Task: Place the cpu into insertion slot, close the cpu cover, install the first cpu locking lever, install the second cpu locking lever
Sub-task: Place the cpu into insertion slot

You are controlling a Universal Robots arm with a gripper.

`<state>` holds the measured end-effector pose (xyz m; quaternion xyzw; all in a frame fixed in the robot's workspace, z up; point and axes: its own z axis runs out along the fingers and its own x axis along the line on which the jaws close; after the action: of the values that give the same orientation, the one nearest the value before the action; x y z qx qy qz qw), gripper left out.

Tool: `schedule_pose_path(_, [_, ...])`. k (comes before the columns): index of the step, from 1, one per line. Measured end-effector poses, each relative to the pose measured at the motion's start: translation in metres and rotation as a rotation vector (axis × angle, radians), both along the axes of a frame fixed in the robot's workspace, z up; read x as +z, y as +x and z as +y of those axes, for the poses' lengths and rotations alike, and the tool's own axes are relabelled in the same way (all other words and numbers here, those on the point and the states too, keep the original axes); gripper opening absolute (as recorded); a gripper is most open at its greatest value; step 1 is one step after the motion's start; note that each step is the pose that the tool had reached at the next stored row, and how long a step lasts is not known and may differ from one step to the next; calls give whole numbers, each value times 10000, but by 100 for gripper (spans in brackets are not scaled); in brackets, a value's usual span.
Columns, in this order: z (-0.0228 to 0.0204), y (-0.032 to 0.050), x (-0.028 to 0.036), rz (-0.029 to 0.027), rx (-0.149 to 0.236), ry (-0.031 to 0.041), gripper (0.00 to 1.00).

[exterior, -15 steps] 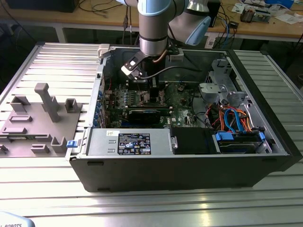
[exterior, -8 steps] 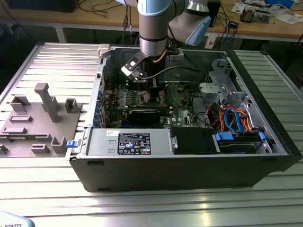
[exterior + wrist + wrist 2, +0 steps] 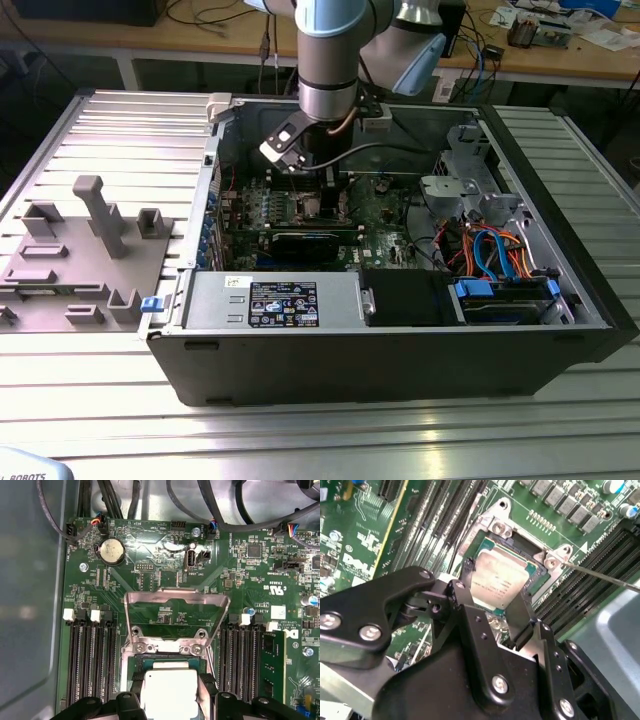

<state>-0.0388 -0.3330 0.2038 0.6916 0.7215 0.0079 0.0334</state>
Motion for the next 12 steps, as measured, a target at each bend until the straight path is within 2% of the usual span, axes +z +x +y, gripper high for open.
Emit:
schedule_pose_path(5, [0,0,2,-2,-3,136,53])
schedule_pose_path(8, [-1,-10,19,-18,-2,161,53])
schedule_pose_path(9, [-1,-19,42,-40,-2,172,53])
schedule_pose_path(12, [-11,-22,49,-49,-3,244,53])
